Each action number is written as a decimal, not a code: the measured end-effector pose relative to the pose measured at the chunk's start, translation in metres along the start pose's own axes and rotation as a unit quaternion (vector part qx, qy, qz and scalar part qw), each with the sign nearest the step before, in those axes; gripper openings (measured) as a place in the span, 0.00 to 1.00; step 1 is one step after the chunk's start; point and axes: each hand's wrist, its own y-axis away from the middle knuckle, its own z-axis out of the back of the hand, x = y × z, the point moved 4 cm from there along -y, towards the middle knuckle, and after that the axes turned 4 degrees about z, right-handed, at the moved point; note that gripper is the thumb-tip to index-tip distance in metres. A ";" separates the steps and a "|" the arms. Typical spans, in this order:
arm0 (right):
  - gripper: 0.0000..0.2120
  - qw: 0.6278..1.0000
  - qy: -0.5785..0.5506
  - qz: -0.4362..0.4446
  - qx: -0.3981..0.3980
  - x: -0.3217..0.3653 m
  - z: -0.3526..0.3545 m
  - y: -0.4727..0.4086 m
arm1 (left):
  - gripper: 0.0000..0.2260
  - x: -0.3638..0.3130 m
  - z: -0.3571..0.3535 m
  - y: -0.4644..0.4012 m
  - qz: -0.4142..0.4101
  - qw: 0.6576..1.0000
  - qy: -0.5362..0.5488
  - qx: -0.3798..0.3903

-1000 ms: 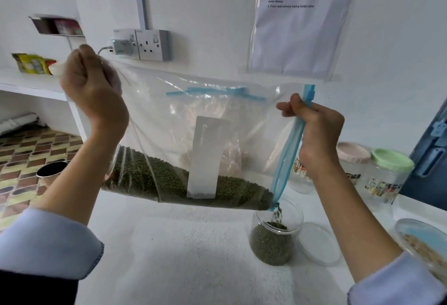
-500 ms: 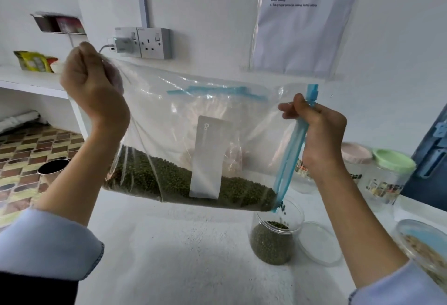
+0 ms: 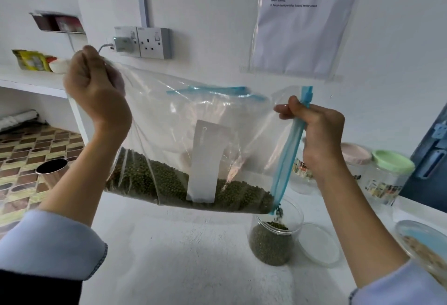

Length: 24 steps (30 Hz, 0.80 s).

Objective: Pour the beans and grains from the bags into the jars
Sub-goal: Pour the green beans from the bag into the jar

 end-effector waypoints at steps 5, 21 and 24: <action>0.09 1.000 0.007 -0.001 0.013 0.004 -0.002 -0.002 | 0.18 0.002 0.002 -0.002 -0.004 1.000 -0.006 -0.013; 0.09 1.000 -0.001 -0.003 -0.028 0.003 0.002 -0.004 | 0.18 0.006 0.000 -0.003 -0.001 0.999 0.032 0.005; 0.09 0.999 0.024 -0.028 0.029 0.003 -0.004 -0.004 | 0.18 0.007 -0.002 -0.002 -0.001 1.000 0.022 0.014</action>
